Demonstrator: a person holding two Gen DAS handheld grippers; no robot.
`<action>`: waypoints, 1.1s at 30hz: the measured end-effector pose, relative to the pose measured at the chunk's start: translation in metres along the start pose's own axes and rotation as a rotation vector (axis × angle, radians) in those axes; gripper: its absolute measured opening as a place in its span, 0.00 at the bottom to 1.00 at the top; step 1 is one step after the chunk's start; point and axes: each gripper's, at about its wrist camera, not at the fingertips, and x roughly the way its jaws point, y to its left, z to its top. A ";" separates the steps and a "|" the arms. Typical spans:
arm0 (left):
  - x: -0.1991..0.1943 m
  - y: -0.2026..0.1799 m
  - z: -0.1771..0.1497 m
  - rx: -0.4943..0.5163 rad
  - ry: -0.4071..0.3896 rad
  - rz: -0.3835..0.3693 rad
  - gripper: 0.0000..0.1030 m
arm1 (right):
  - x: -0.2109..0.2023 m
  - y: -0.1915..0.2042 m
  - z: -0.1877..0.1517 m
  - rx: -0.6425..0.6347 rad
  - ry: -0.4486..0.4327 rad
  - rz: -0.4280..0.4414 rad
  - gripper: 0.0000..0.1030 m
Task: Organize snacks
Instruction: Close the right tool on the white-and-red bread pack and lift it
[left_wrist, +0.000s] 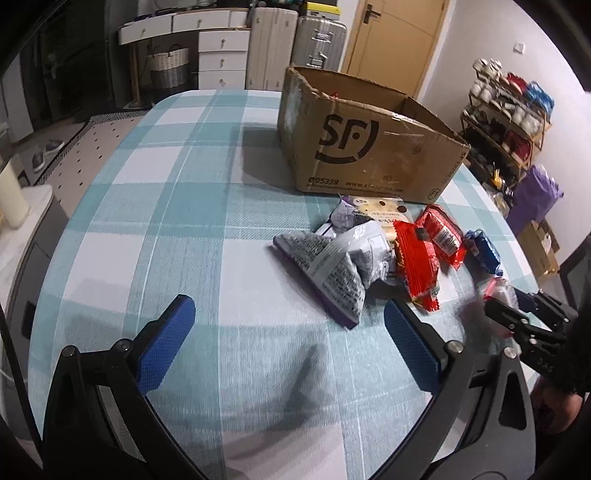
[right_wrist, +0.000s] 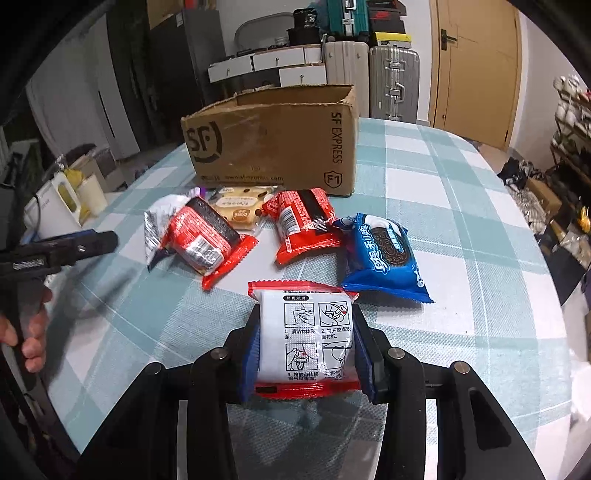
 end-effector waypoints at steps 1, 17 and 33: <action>0.003 -0.001 0.003 0.009 0.002 0.000 0.99 | -0.001 -0.001 0.000 0.005 -0.002 0.004 0.42; 0.053 -0.035 0.036 0.176 0.101 -0.004 0.99 | -0.011 -0.021 -0.005 0.111 -0.023 0.055 0.42; 0.084 -0.043 0.054 0.195 0.175 -0.090 0.83 | -0.006 -0.030 -0.007 0.133 -0.018 0.083 0.42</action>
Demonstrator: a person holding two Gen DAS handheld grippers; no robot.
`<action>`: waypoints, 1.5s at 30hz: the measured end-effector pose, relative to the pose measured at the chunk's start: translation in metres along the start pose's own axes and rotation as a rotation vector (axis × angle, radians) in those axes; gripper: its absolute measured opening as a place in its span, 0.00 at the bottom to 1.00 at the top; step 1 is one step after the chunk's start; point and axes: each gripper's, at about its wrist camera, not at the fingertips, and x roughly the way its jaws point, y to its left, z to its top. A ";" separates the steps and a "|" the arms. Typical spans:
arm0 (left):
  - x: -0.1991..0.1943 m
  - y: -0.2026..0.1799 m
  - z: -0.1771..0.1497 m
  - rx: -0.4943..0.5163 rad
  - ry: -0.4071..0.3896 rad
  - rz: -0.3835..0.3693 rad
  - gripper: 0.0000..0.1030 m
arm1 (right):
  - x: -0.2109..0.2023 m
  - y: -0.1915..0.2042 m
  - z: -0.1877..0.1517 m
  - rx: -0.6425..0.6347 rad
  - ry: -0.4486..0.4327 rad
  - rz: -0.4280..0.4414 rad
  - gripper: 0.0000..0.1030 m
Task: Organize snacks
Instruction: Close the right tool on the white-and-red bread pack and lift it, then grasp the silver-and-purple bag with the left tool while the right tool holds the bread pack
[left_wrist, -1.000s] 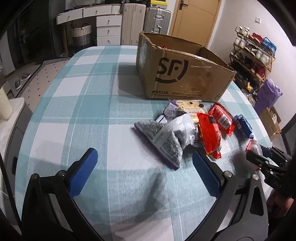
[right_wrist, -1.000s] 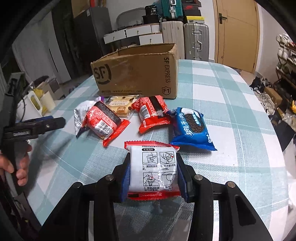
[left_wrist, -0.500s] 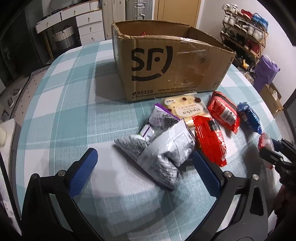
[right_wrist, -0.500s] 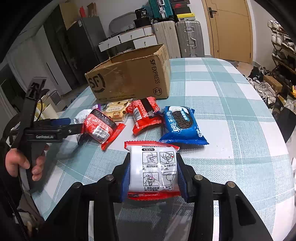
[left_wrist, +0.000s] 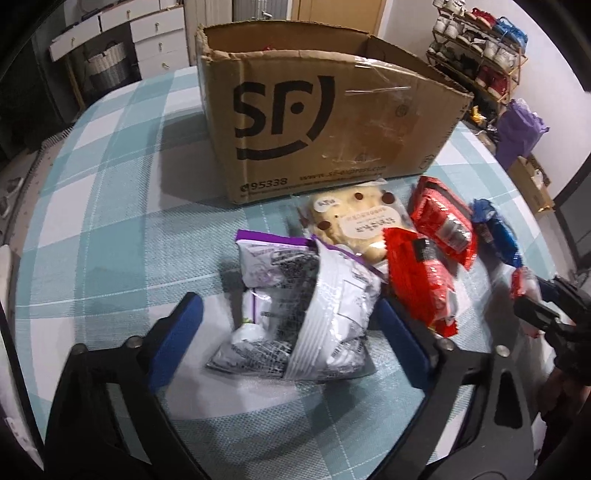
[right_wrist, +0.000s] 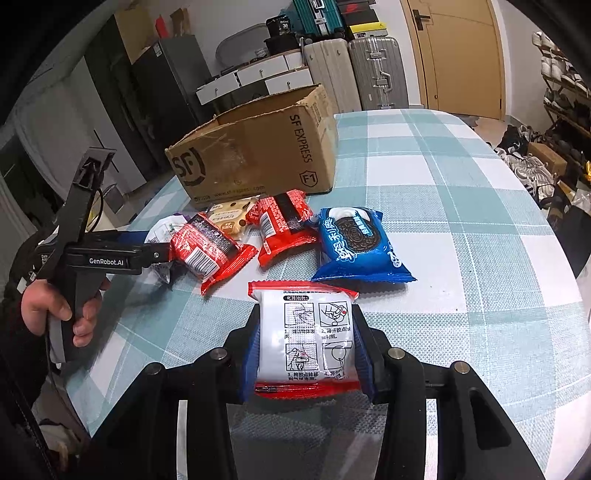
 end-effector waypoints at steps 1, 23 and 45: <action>0.000 0.000 0.000 -0.001 0.001 -0.019 0.79 | 0.000 0.000 0.000 0.000 0.001 0.001 0.42; -0.040 0.034 -0.046 -0.105 -0.108 -0.115 0.48 | -0.011 0.014 0.000 -0.025 -0.008 -0.010 0.42; -0.134 -0.004 -0.040 -0.044 -0.286 -0.167 0.48 | -0.044 0.055 0.044 -0.061 -0.092 0.077 0.42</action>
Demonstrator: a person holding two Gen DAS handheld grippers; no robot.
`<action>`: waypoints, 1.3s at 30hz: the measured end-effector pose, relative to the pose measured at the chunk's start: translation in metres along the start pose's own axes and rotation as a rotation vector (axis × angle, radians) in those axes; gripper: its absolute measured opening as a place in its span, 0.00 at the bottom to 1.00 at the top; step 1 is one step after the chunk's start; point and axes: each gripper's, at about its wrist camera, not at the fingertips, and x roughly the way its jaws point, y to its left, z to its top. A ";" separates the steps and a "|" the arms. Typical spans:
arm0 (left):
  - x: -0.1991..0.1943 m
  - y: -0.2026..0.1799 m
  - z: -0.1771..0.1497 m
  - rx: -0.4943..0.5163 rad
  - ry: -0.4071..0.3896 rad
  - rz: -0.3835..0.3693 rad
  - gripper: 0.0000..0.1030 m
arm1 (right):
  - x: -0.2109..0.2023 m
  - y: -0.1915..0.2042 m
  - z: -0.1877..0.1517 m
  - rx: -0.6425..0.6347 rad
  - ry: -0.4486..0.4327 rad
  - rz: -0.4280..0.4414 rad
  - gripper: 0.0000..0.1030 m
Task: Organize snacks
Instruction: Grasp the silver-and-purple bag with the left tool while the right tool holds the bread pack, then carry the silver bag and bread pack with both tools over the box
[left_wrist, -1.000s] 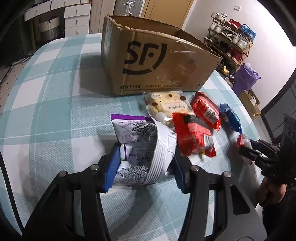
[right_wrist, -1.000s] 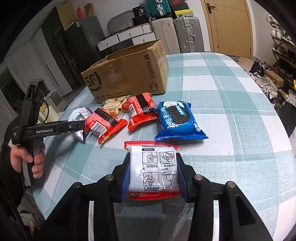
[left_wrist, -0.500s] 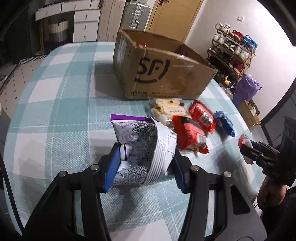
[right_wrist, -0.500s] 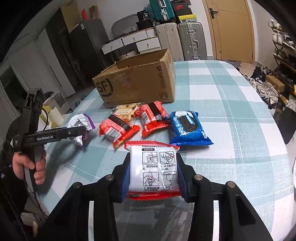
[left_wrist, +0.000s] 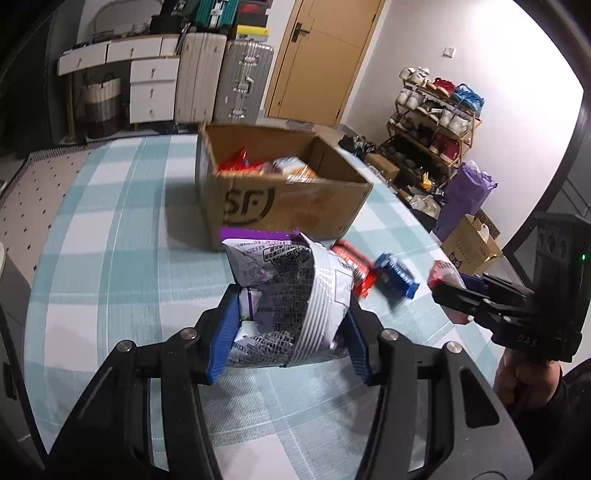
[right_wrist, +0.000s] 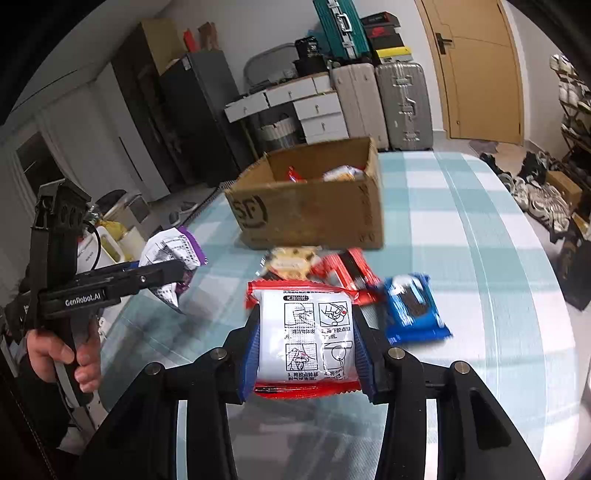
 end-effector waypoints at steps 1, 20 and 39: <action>-0.003 -0.002 0.003 0.001 -0.005 -0.003 0.48 | -0.002 0.002 0.005 -0.003 -0.008 0.006 0.42; -0.046 -0.031 0.087 0.068 -0.091 0.025 0.48 | -0.004 0.029 0.110 -0.022 -0.095 0.067 0.43; 0.007 -0.023 0.193 0.056 -0.069 0.050 0.49 | 0.035 0.022 0.201 -0.074 -0.078 0.049 0.43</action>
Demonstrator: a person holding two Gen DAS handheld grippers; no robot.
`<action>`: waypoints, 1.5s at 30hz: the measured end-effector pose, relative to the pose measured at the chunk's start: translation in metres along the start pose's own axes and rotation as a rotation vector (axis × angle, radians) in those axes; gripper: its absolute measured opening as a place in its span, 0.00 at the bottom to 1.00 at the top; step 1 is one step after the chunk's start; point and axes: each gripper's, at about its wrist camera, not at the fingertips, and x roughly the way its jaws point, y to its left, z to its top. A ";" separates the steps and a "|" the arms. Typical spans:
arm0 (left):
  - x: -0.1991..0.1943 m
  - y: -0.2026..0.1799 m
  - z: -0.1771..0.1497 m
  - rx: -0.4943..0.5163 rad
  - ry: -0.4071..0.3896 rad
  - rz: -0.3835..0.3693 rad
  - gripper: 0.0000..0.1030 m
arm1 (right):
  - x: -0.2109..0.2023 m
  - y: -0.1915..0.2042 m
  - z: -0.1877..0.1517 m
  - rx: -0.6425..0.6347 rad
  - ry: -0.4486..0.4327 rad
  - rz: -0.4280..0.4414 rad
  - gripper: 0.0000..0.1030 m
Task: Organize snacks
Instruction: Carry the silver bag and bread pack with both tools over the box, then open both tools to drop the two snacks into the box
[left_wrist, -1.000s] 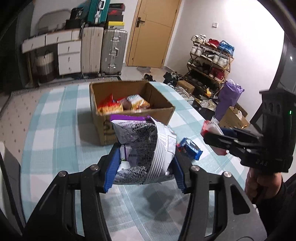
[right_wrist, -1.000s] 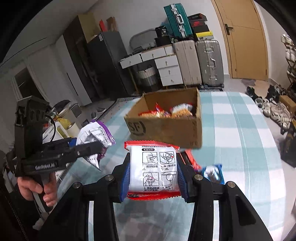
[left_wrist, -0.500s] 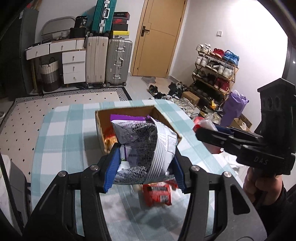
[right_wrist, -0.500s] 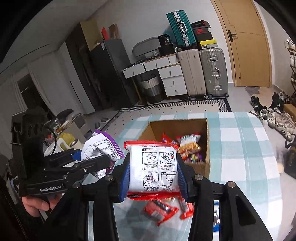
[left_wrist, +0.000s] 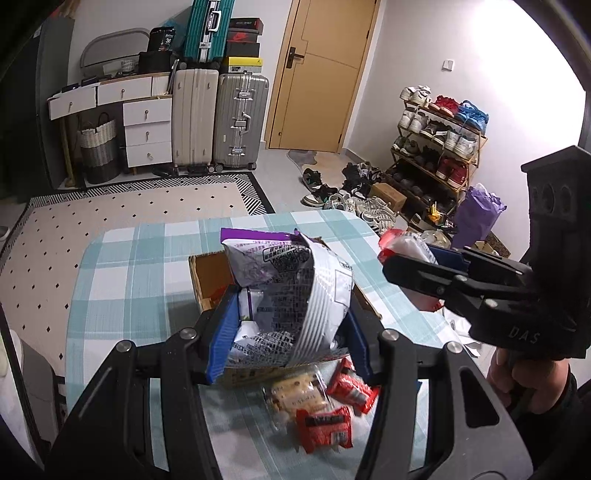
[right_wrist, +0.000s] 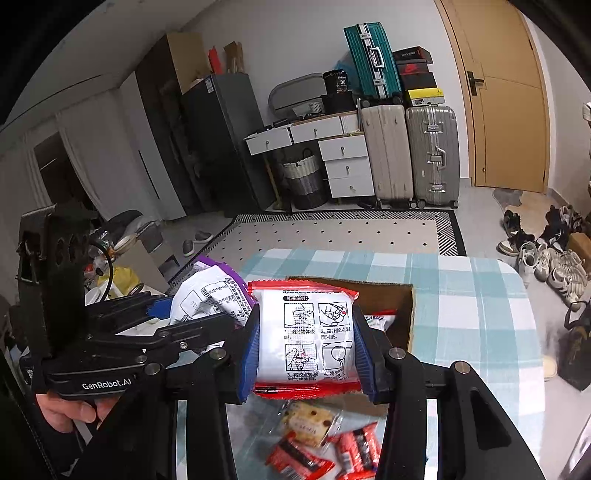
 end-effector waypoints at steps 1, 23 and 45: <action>0.006 0.001 0.003 0.001 0.003 0.003 0.49 | 0.003 -0.002 0.002 0.001 0.003 -0.002 0.43; 0.158 0.064 0.010 -0.043 0.138 -0.018 0.49 | 0.111 -0.062 -0.002 0.079 0.116 -0.033 0.47; 0.128 0.066 -0.010 -0.067 0.090 0.062 0.78 | 0.051 -0.070 -0.019 0.080 0.011 -0.051 0.84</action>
